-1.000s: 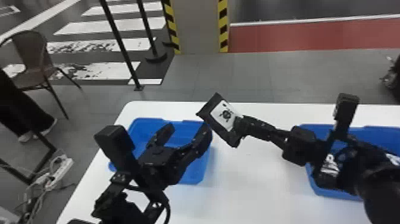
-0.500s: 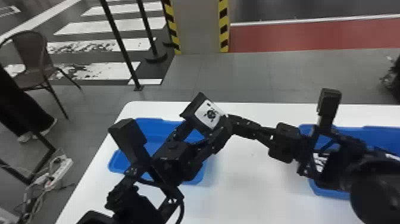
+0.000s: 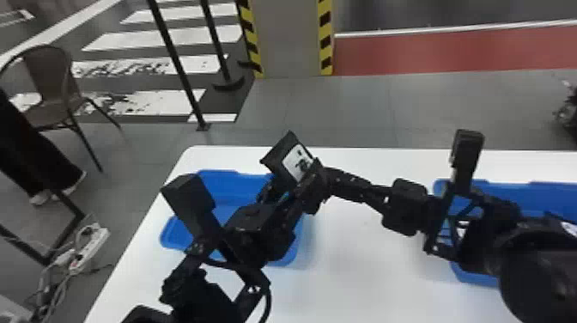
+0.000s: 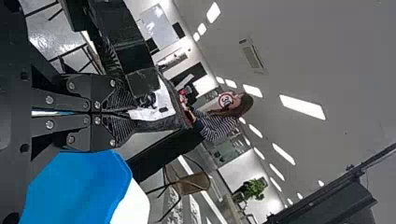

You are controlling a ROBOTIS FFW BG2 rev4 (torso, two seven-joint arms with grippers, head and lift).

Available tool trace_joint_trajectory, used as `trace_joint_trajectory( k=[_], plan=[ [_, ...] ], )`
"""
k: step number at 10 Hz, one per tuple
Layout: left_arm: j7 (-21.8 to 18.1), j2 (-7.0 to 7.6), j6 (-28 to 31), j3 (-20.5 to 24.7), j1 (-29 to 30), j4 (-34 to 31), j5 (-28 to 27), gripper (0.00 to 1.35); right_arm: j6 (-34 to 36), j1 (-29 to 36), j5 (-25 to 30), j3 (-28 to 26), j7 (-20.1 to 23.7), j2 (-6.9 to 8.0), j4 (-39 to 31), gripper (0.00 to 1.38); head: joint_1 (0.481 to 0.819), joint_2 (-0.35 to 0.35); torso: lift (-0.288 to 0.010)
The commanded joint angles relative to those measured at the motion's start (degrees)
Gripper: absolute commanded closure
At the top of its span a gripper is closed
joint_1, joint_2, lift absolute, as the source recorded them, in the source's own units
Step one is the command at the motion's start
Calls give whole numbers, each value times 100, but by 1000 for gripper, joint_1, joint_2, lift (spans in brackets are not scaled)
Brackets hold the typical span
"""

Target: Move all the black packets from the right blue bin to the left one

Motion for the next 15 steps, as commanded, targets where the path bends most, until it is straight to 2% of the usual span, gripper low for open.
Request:
trace_joint_trajectory(
  k=[1,4,5,6,7,8,9,10,11,12,13,14,15],
  plan=[
    [16,-40,-214,-11,38,78,-21,1216,-1,9,-1,0,1,1,7,1127,695,216,-110],
    [51,-40,-369,-73,94,106,-3,1216,-127,9,-80,-9,-8,1,91,1119,695,222,-110],
    [51,-40,-439,-99,94,148,23,1216,-254,23,-185,-9,1,10,204,992,695,221,-110],
    [69,-49,-650,-108,94,204,49,1216,-324,65,-247,-17,-8,10,274,515,695,217,-110],
    [130,-75,-1086,-99,108,303,76,1216,-394,136,-185,-88,-8,10,260,130,695,216,-110],
    [210,-75,-1424,-90,108,415,49,1216,-437,206,-45,-237,-25,10,218,27,695,218,-110],
    [341,-75,-1775,-64,66,654,-100,1216,-479,375,34,-413,-113,10,63,101,695,222,-110],
    [456,-84,-2155,33,-89,1217,-478,1216,-479,544,34,-553,-184,10,-50,113,695,222,-110],
    [464,-110,-2366,217,-257,1779,-1014,1216,-479,600,34,-589,-201,10,-92,111,695,227,-110],
    [552,-128,-2844,375,-440,2426,-1665,1216,-479,614,34,-597,-201,10,-120,111,695,242,-110],
    [754,-154,-3603,534,-736,3284,-2420,1216,-479,628,34,-615,-201,10,-120,111,695,267,-110],
    [860,-172,-3927,648,-932,3832,-2842,1211,-479,628,34,-624,-201,10,-134,111,695,283,-110],
    [877,-172,-3997,709,-1045,4114,-3009,1039,-479,628,52,-659,-201,10,-134,111,695,306,-110]
  ],
)
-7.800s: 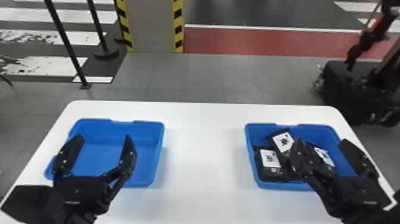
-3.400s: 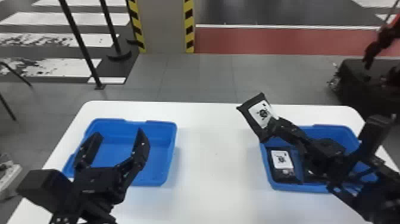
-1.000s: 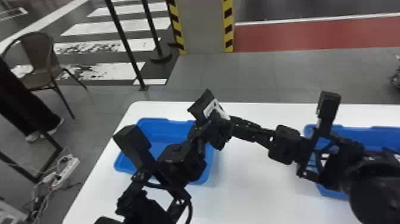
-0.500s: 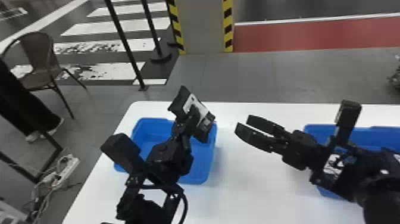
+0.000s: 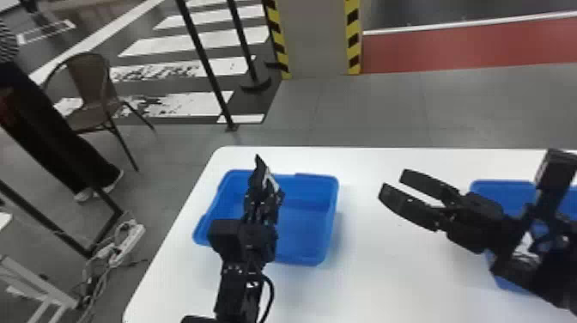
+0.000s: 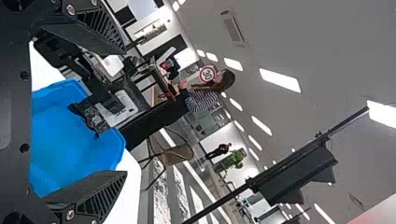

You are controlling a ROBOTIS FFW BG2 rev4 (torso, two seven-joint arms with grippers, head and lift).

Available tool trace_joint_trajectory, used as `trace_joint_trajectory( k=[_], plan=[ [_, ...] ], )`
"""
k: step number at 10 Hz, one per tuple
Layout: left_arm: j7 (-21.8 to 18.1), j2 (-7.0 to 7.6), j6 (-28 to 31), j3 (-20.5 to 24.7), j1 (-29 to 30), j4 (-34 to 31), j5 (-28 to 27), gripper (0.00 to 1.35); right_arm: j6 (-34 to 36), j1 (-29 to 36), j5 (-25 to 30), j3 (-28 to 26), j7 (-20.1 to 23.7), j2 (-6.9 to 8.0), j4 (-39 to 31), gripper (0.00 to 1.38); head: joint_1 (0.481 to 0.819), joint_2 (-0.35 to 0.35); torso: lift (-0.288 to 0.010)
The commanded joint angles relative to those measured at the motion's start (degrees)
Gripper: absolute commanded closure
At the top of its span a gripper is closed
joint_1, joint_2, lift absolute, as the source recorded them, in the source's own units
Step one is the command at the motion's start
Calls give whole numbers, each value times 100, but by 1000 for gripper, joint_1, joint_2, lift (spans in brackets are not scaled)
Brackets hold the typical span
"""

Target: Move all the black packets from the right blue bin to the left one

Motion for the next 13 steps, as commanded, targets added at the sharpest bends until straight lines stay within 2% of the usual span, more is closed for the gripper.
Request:
trace_joint_trajectory(
  k=[1,2,3,4,5,6,7,8,9,10,12,13],
  plan=[
    [-3,7,-249,28,-32,188,-53,631,0,42,51,-87,-9,0,-45,111,695,313,-110],
    [-30,43,-516,-139,10,188,281,202,141,197,235,-246,-184,0,-424,113,695,310,-110],
    [-65,86,-769,-350,10,174,588,15,380,464,569,-483,-536,0,-1029,110,695,304,-110],
    [-153,122,-994,-543,-18,146,861,76,436,619,736,-703,-765,0,-1212,101,695,277,-110],
    [-249,113,-1036,-666,24,-65,1045,70,450,816,1017,-1002,-1028,0,-1395,101,695,232,-110],
    [-267,113,-868,-807,193,-402,1274,70,464,1237,1466,-1274,-1617,0,-1985,99,695,175,-110],
    [-267,86,-685,-825,376,-698,1309,70,296,1645,1606,-1476,-2259,0,-2309,99,695,139,-110],
    [-267,86,-629,-825,502,-880,1318,70,183,1856,1694,-1652,-2689,0,-2323,104,695,80,-110],
    [-267,95,-390,-825,615,-1091,1335,70,253,1842,1905,-1863,-2777,0,-2182,105,695,21,-110],
    [-267,104,-263,-842,657,-1176,1335,70,746,1744,2160,-2003,-2786,0,-2140,105,695,-22,-110],
    [-328,113,-94,-877,657,-1176,1335,70,1350,1575,2388,-2021,-3102,0,-1985,111,695,-78,-110],
    [-346,122,-52,-904,643,-1176,1335,71,1575,1420,2353,-2012,-3111,9,-1732,116,695,-91,-110]
  ],
)
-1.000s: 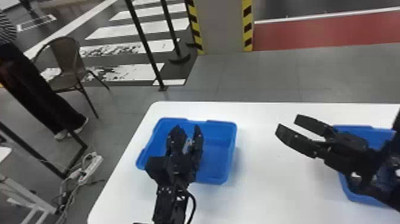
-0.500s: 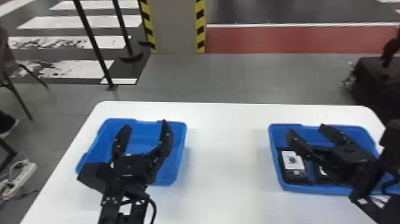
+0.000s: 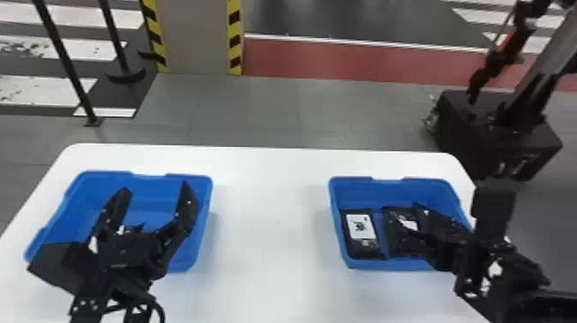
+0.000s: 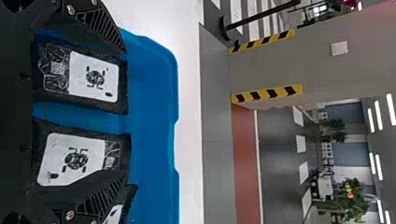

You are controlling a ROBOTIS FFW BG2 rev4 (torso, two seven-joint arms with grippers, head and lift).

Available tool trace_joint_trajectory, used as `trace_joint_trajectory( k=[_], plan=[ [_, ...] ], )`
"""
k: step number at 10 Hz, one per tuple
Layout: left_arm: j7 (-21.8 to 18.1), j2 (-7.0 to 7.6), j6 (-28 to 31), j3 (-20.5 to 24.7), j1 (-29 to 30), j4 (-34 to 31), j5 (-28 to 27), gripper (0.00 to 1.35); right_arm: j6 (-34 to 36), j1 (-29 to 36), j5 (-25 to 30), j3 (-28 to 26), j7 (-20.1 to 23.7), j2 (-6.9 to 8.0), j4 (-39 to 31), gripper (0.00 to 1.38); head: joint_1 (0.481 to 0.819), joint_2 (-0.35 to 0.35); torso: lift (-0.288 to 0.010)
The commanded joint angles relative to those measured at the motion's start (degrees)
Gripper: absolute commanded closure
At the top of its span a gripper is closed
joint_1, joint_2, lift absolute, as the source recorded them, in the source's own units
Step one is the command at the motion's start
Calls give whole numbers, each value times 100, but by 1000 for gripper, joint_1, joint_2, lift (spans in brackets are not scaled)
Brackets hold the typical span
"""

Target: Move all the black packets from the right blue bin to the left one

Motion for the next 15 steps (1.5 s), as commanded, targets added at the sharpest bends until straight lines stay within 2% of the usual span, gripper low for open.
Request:
trace_joint_trajectory(
  k=[1,4,8,10,11,12,13,14,15],
  plan=[
    [-36,12,142,-13,-7,-1,27,70,491,-192,48,14,-43,40,208,116,695,-104,-110],
    [-132,21,282,-13,7,-15,88,71,702,-543,56,93,-131,145,826,117,695,-113,-110],
    [-185,30,423,-13,35,-15,88,71,786,-571,39,524,-149,268,939,122,695,-71,-110],
    [-194,38,423,-13,49,-29,106,76,786,-670,39,655,-184,268,1164,125,695,-51,-110],
    [-194,38,423,-13,49,-29,106,76,800,-726,30,655,-201,268,1248,176,695,-42,-110],
    [-203,38,423,-13,49,-29,123,76,800,-796,-5,655,-210,277,1375,380,695,-40,-110],
    [-203,38,409,-13,49,-43,123,76,828,-825,-32,655,-210,277,1389,765,695,-39,-110],
    [-203,47,409,-13,49,-43,141,76,828,-796,-32,655,-210,286,1347,1016,695,-36,-110],
    [-203,47,409,-13,49,-43,159,76,758,-754,-23,655,-210,286,1262,1090,695,-35,-110]
  ],
)
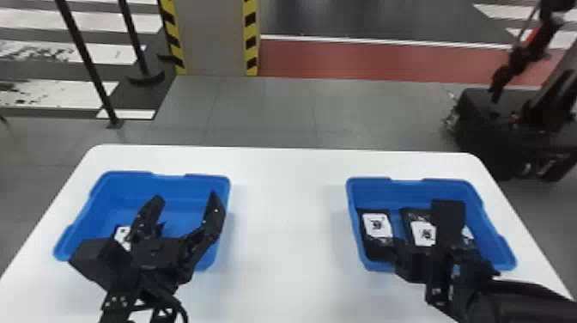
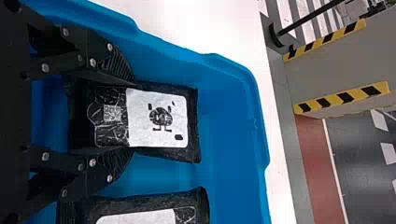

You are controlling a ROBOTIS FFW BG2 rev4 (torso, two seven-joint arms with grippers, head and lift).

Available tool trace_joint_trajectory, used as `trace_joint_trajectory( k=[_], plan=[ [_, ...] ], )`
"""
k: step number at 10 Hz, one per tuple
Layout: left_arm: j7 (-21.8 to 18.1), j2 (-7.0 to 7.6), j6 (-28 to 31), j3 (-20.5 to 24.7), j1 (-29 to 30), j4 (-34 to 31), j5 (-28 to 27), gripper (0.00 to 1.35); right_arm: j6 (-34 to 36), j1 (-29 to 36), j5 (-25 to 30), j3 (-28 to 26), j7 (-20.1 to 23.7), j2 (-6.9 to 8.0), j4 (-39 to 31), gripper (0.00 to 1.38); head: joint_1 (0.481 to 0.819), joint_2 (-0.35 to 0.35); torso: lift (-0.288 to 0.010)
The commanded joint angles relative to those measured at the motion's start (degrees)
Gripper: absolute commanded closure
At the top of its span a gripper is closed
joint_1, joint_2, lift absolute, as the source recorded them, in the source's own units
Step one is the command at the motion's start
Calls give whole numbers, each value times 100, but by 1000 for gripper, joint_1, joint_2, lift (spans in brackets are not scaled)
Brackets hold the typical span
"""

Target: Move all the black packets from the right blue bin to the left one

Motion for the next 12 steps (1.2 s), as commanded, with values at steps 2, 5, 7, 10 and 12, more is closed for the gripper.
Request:
trace_joint_trajectory(
  k=[2,5,7,10,12],
  plan=[
    [0,-6,-14,0,0,-1,18,76,-201,133,-12,16,1,2,-218,1095,695,-33,-110],
    [0,-24,-57,-18,0,-15,89,85,-412,765,-275,7,-193,20,-1075,1115,695,-29,-110],
    [0,-24,-57,-44,0,-43,133,87,-441,1398,-240,-1,-457,20,-2200,1115,695,-31,-110],
    [-9,3,267,-70,-42,-268,300,116,-1073,1004,-803,7,493,-95,-2158,1115,695,-25,-110],
    [-53,47,886,-70,-42,-704,502,159,-1791,119,-864,86,1837,-130,-1104,1115,695,20,-110]
  ],
)
